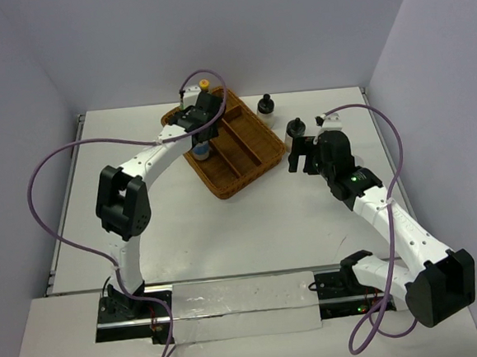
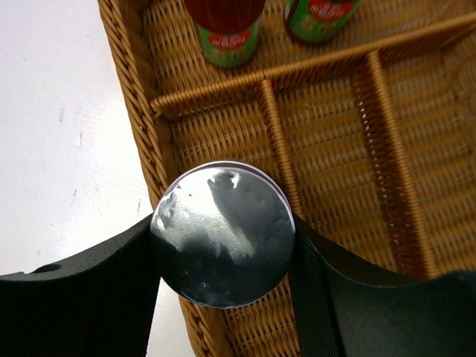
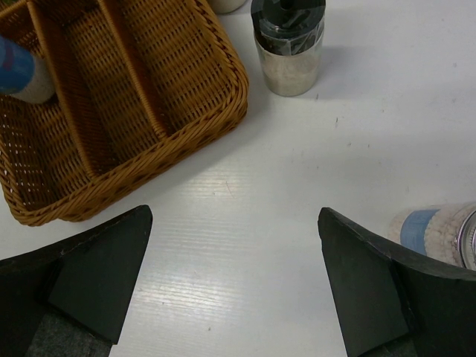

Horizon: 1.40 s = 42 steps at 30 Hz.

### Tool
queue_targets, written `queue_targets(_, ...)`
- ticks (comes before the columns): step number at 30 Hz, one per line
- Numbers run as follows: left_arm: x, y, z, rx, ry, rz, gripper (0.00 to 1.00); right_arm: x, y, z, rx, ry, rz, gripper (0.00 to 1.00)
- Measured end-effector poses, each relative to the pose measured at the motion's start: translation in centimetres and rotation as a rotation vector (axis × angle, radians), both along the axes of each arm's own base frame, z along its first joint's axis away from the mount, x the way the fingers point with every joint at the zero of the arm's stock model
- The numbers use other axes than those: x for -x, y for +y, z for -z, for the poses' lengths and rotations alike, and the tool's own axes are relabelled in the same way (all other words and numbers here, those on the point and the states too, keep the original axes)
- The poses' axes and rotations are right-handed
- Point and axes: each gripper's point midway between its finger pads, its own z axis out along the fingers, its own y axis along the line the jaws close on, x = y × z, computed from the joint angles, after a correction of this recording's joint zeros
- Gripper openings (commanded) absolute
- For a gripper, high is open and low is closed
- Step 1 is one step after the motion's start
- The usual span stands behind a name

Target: Organize the condiment bottles

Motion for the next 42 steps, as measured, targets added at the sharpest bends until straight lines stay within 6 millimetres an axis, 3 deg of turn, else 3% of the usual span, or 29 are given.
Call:
queue_targets(3,0.0,-0.1,1.4,-0.001,0.021,-0.008,0.1,0.0,-0.1,0.0,0.002,0.0,0.004,1.0)
queue_targets(7,-0.2,-0.1,1.6,0.011,0.011,-0.023,0.14,-0.1,-0.3,0.0,0.008,-0.002,0.016,1.0)
queue_targets(11,-0.4,0.0,1.8,0.012,0.006,-0.035,0.41,-0.1,-0.5,-0.1,0.012,-0.007,0.025,1.0)
queue_targets(12,-0.4,0.1,1.8,0.012,0.003,-0.041,0.58,0.0,-0.6,-0.2,0.012,-0.01,0.027,1.0)
queue_targets(14,-0.5,0.1,1.8,0.015,-0.001,-0.051,0.78,0.0,-0.7,-0.4,0.013,-0.016,0.032,1.0)
queue_targets(17,-0.5,0.2,1.8,0.02,-0.004,-0.059,0.94,0.2,-1.4,-0.7,0.028,-0.019,0.061,1.0)
queue_targets(24,-0.3,0.2,1.2,0.023,-0.007,-0.055,0.99,0.8,-6.5,-2.4,0.175,-0.015,0.301,1.0)
queue_targets(28,0.0,0.3,-1.4,0.052,-0.041,-0.043,0.99,1.0,-9.6,-3.2,0.218,-0.015,0.422,1.0)
queue_targets(32,0.9,0.9,-6.9,0.11,-0.13,-0.039,1.0,1.1,-12.0,-2.8,0.213,-0.007,0.495,1.0)
queue_targets(38,3.4,3.0,-15.0,0.187,-0.28,-0.049,0.99,1.0,-14.1,-1.8,0.186,0.008,0.543,1.0)
queue_targets(42,5.5,4.9,-17.8,0.209,-0.34,-0.07,1.0,0.1,-15.0,-0.4,0.171,0.038,0.556,1.0)
